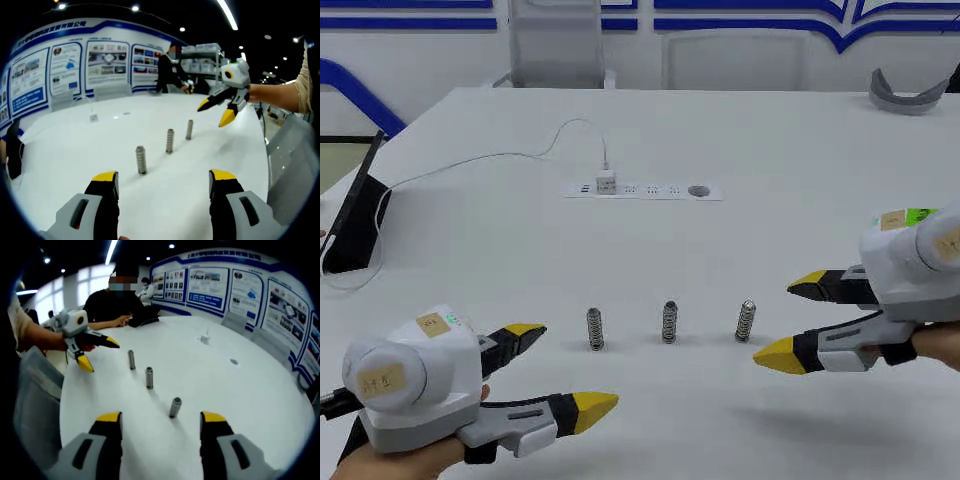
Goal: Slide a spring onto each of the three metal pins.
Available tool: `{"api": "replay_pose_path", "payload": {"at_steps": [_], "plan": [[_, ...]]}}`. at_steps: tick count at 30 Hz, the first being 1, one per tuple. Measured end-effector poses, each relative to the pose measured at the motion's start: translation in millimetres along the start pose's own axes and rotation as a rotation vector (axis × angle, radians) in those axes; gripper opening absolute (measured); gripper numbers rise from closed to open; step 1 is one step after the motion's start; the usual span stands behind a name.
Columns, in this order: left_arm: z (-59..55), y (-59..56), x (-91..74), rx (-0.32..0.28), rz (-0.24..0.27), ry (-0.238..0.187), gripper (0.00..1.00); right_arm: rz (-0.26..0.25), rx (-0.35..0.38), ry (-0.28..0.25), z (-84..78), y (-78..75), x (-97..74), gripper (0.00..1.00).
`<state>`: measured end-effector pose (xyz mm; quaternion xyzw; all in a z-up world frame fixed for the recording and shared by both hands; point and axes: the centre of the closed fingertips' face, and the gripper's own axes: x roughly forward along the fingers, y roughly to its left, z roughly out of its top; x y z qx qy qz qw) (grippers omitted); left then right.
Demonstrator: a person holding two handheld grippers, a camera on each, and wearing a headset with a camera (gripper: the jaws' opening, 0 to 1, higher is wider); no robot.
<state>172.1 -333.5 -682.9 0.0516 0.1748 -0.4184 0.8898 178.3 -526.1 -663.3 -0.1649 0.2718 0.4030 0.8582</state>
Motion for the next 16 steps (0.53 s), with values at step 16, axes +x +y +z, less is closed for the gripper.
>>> {"api": "replay_pose_path", "payload": {"at_steps": [16], "plan": [[0.0, -2.0, -5.4, -0.015, 0.015, -0.014, 0.75, -0.064, 0.059, -0.127, -2.8, -0.1, -12.7, 0.69]]}}
